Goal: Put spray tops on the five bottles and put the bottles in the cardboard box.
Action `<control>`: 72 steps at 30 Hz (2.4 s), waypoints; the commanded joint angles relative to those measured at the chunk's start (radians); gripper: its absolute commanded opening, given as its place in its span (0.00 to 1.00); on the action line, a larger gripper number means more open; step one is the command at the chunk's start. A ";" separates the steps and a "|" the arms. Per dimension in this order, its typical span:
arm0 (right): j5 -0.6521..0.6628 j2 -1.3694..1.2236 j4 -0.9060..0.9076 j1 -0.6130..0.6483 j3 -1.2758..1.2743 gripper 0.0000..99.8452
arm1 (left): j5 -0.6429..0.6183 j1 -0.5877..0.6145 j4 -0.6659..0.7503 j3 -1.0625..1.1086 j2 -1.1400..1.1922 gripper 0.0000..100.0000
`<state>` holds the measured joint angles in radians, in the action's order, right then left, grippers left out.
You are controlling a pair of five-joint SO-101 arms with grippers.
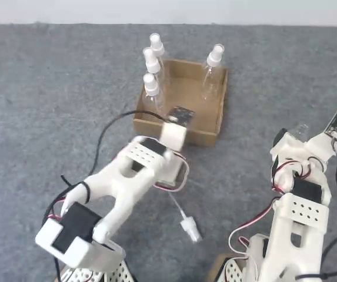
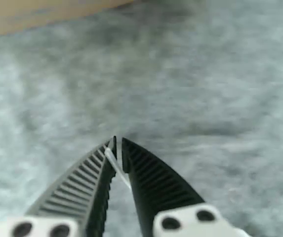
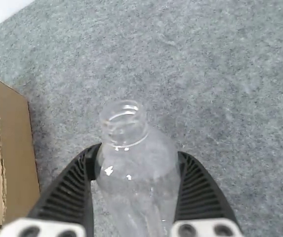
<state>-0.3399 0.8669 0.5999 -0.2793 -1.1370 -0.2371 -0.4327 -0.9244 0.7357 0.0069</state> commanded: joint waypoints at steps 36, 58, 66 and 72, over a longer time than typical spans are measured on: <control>-0.005 0.044 -0.028 -0.002 -0.008 0.03 | 0.454 0.678 -0.287 0.137 -0.626 0.28; -0.005 0.044 -0.028 -0.001 -0.008 0.03 | 1.126 0.611 -0.505 0.251 -0.939 0.28; -0.003 0.044 -0.028 0.019 -0.011 0.03 | 1.131 0.428 -0.535 0.266 -0.930 0.28; -0.003 0.042 -0.030 0.019 -0.011 0.03 | 1.240 0.273 -0.614 0.289 -0.930 0.28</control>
<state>-0.3399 0.8669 0.5999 -0.2700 -1.1615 0.9505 -0.0829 -1.4998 1.0042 -0.8984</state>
